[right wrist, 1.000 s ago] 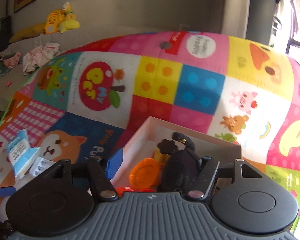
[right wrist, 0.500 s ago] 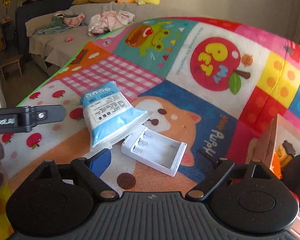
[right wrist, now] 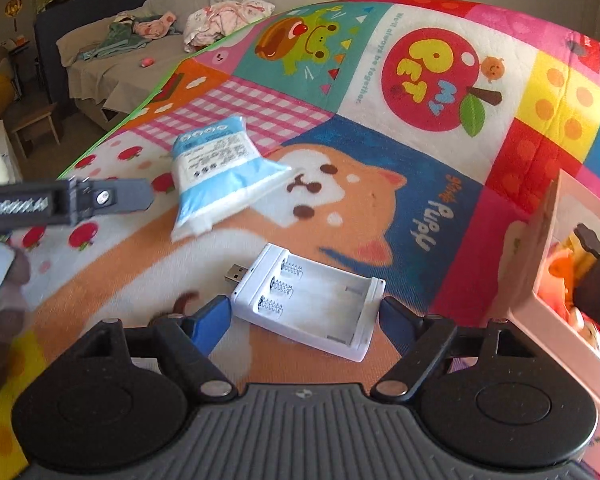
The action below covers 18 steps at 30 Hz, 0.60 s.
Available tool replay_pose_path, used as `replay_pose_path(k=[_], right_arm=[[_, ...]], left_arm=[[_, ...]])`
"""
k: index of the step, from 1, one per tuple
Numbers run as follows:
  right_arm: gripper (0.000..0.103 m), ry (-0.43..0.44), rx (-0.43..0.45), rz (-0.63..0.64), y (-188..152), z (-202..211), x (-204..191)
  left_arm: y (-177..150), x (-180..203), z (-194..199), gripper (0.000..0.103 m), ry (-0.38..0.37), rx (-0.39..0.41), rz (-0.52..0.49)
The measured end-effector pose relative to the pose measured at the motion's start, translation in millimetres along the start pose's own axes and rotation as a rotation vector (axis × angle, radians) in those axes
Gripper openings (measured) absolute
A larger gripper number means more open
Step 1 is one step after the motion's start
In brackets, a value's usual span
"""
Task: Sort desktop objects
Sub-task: 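Grasp the blue tissue pack with the left tool while the right tool moves to the white charger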
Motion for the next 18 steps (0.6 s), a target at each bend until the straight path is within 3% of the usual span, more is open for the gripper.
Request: replay_pose_path(k=[4,13,18], right_arm=[[0.082,-0.037,-0.010,-0.023,-42,41,24],[0.082,-0.236,0.024,-0.253,-113,101,106],[0.088,-0.263,0.044,-0.316,-124,104,124]], left_arm=[[-2,23,-15,0.103,-0.058,-0.062,-0.074],[-4,84,-53,0.103,-0.128,-0.157,-0.158],[-17,140,-50,0.103,-0.299,-0.234,-0.256]])
Point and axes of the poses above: each gripper's, at about its wrist camera, not at the fingertips, and z roughly against the way its jaws point, x to its right, y to its top, the point moved 9 cm from there along -z, roughly the way its jaws point, and after that the axes turned 4 degrees about -z, right-handed, at the moved point
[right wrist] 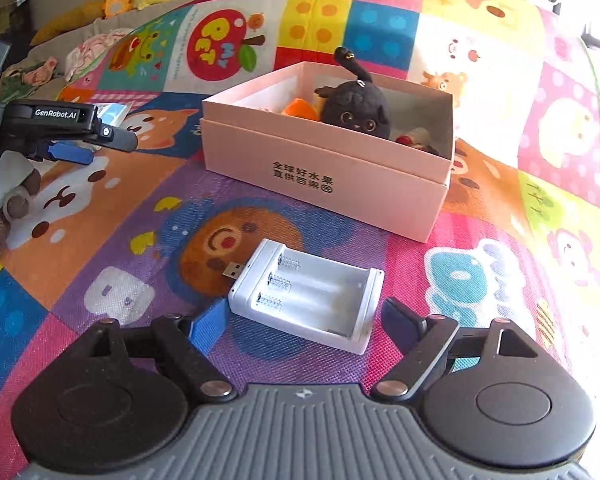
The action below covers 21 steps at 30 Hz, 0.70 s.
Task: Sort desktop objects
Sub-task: 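Grasp the blue tissue pack with the left tool while the right tool moves to the white charger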
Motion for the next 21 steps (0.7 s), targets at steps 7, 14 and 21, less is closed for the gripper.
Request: replay_pose_path(k=[7,14,21], right_arm=[[0.100,-0.003,0.013,-0.022,0,-5,4],[0.103,0.008,0.009,-0.015,-1,-6,1],[0.103,0.012,0.002,-0.021,-1,-8,2]], left_arm=[[22,11,41,0.103,0.067,0.150,-0.207],[71,-119,30,0.103,0.289,0.184,0.009],[52,-142,3,0.103,0.086,0.087,0.129]])
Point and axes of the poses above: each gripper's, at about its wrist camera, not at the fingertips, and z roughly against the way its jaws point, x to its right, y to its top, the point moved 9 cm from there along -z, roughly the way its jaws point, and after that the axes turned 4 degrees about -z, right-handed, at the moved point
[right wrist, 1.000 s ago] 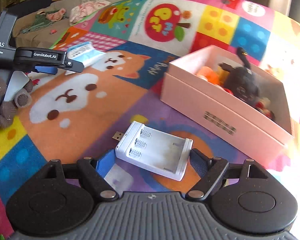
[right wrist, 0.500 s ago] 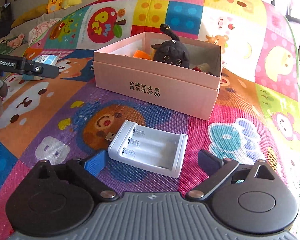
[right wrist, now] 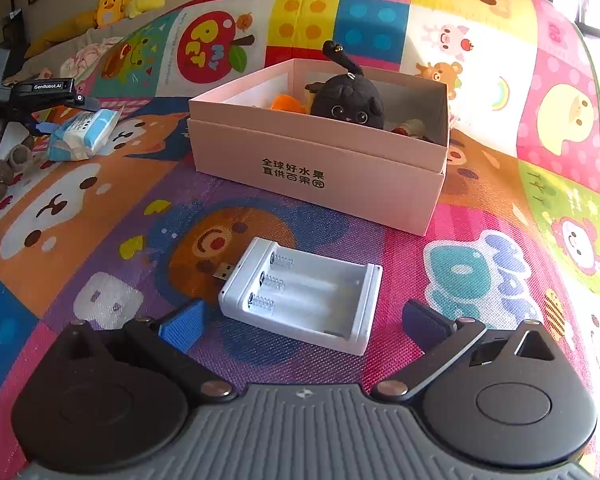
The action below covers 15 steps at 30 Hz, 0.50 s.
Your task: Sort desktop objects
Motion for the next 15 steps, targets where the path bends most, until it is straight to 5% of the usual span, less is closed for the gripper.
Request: replay_pose_path(k=[5,10,15], right_arm=[[0.103,-0.003,0.001,0.001,0,0,-1],[0.103,-0.002,0.001,0.001,0,0,-1],[0.103,-0.001,0.001,0.001,0,0,0]], left_arm=[[-39,67,9,0.103,-0.202,-0.081,-0.147],[-83,141,36,0.103,-0.355,-0.130,-0.406],[-79,170,63,0.103,-0.190,0.038,-0.580]])
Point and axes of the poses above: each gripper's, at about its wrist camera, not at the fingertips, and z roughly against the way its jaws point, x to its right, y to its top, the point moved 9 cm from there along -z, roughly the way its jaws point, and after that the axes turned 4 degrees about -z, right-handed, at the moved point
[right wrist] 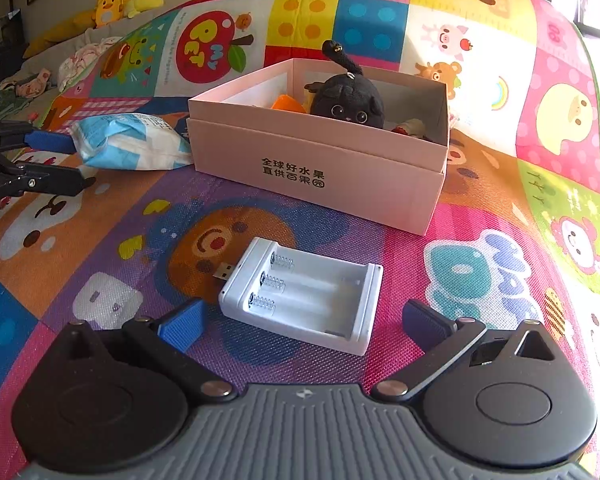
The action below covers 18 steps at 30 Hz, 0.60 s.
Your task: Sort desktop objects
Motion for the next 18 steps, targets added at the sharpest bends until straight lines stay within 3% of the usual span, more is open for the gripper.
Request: replay_pose_path(k=[5,9,13,18], right_arm=[[0.103,-0.003,0.004,-0.003,0,1,0],[0.103,0.003,0.008,-0.007,1,2,1],[0.103,0.010,0.080,-0.027,16,16,8],[0.100,-0.032,0.229,-0.086,69,50,32]], left_arm=[[12,-9,-16,0.103,0.239,-0.026,-0.114],[15,-6,-8,0.103,0.109,0.006,-0.012],[13,-9,-19,0.103,0.151,-0.014,-0.034],[5,-35,-53,0.103,0.175,-0.066,0.091]])
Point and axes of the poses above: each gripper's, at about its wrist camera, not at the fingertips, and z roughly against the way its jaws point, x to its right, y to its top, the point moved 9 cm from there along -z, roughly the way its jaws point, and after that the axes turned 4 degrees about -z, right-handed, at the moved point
